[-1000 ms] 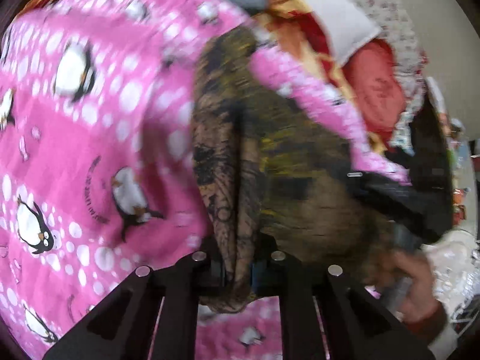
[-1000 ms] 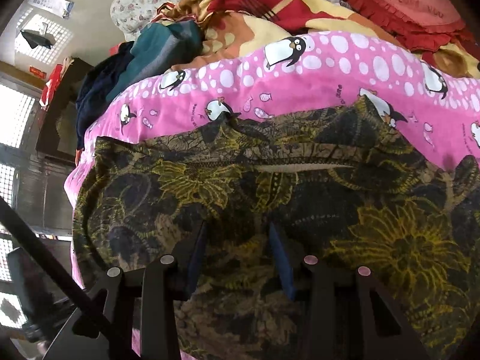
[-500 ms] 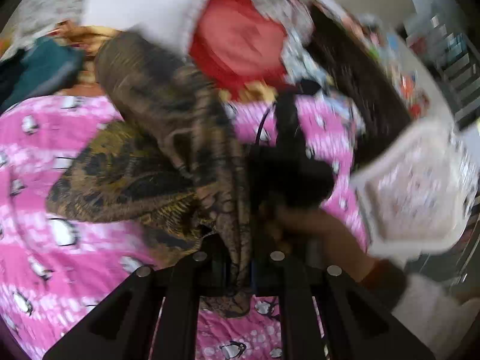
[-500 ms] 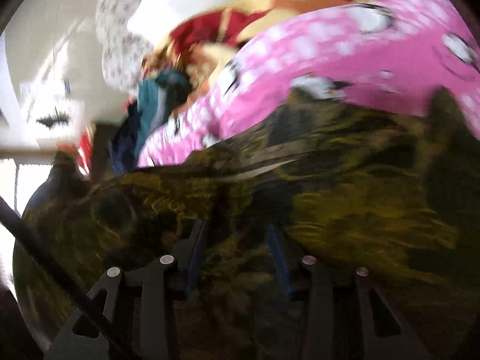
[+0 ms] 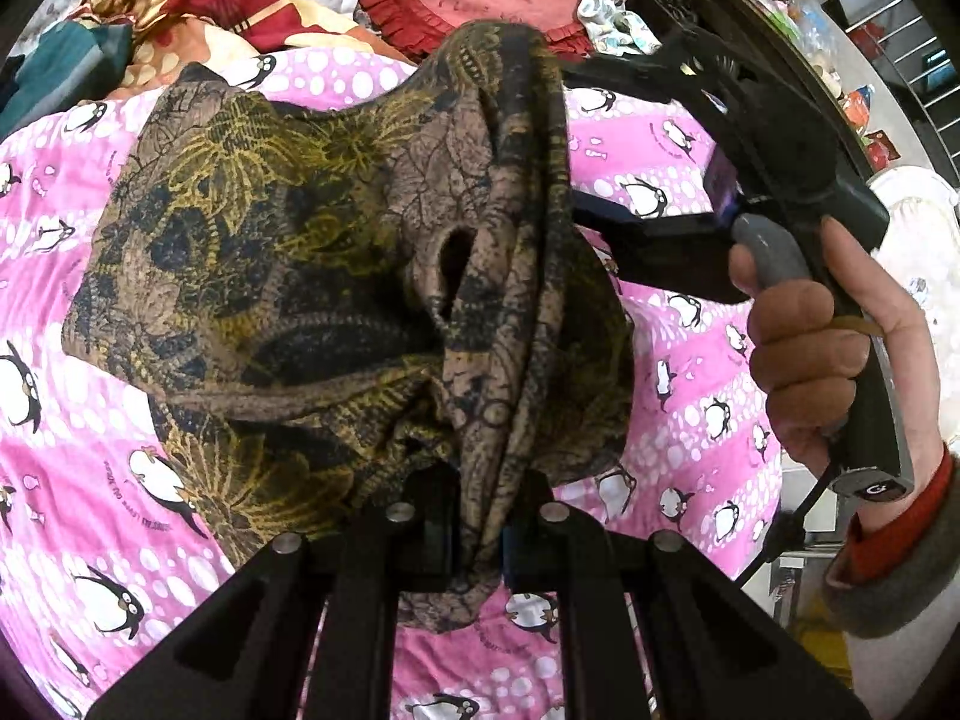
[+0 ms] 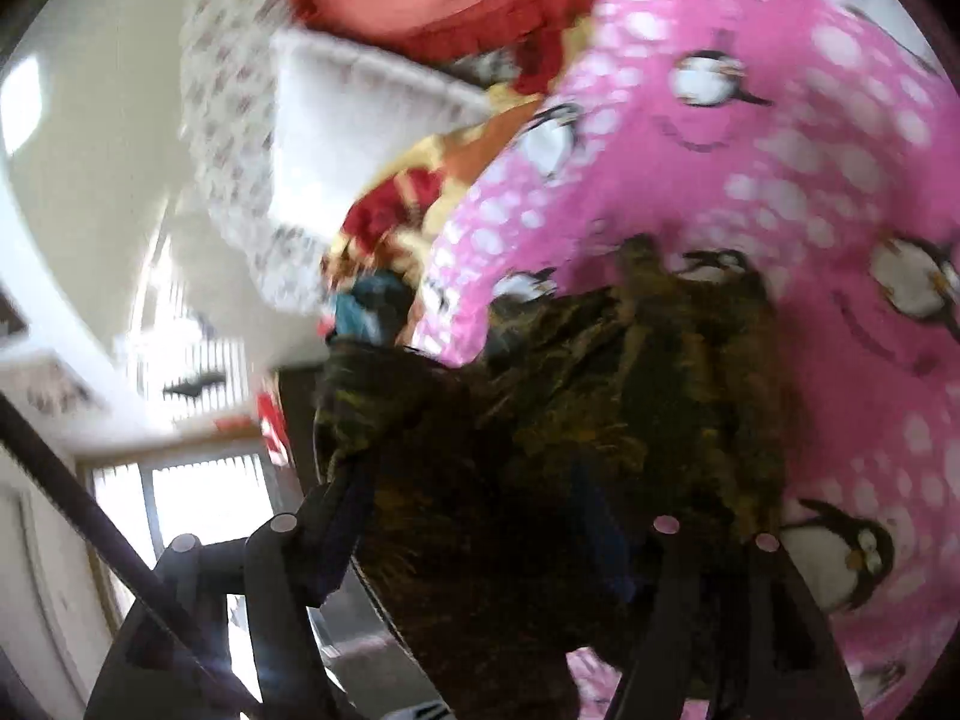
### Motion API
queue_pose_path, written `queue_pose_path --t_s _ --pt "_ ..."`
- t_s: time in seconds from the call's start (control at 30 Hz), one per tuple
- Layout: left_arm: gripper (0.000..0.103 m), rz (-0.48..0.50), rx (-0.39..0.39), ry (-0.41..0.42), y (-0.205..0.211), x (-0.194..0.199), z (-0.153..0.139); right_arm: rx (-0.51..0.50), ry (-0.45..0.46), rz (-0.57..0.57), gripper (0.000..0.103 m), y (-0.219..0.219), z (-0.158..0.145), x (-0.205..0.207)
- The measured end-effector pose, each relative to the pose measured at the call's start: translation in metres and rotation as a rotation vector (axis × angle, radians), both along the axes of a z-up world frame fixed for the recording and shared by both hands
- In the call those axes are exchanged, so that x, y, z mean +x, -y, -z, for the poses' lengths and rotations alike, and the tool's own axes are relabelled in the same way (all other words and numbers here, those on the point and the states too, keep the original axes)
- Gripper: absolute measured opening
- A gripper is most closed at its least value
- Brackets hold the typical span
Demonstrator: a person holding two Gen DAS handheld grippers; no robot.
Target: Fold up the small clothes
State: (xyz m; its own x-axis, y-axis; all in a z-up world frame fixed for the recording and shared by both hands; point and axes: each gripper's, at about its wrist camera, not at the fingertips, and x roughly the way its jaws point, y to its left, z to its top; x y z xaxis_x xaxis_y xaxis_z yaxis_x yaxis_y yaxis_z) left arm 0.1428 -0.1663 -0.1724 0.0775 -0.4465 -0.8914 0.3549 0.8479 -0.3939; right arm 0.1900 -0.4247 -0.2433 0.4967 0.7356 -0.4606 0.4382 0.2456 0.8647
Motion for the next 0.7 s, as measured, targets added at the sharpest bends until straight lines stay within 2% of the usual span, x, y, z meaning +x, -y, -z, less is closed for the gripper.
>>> queue_pose_path --t_s 0.07,0.1,0.17,0.23,0.3,0.33,0.37,0.5,0.57,0.7 --pt "0.01 0.003 0.004 0.002 -0.001 -0.001 0.0 -0.043 -0.001 0.044 0.073 0.009 -0.008 -0.004" --pt "0.01 0.006 0.011 0.005 0.001 -0.001 0.001 -0.112 0.004 0.047 0.073 0.012 -0.018 -0.004" --pt "0.01 0.006 0.023 0.016 0.005 -0.004 0.002 -0.274 0.074 -0.008 0.074 0.007 -0.052 0.004" --pt "0.01 0.004 0.032 0.025 0.008 -0.006 0.004 -0.401 0.162 -0.149 0.074 -0.016 -0.086 0.023" --pt "0.01 -0.001 0.038 0.035 0.01 -0.008 0.005 -0.51 0.229 -0.347 0.078 -0.055 -0.108 0.044" --pt "0.01 -0.004 0.04 0.038 0.01 -0.009 0.005 -0.577 0.25 -0.489 0.079 -0.086 -0.115 0.057" --pt "0.01 -0.009 0.04 0.042 0.01 -0.009 0.006 -0.626 0.257 -0.603 0.079 -0.113 -0.118 0.066" --pt "0.01 -0.032 0.039 0.057 0.009 -0.012 0.01 -0.667 0.251 -0.9 0.079 -0.19 -0.109 0.079" --pt "0.01 -0.046 0.036 0.066 0.006 -0.014 0.013 -0.779 0.291 -1.055 0.079 -0.228 -0.105 0.079" --pt "0.01 -0.063 0.036 0.08 0.003 -0.021 0.02 -0.811 0.349 -1.266 0.079 -0.275 -0.099 0.067"
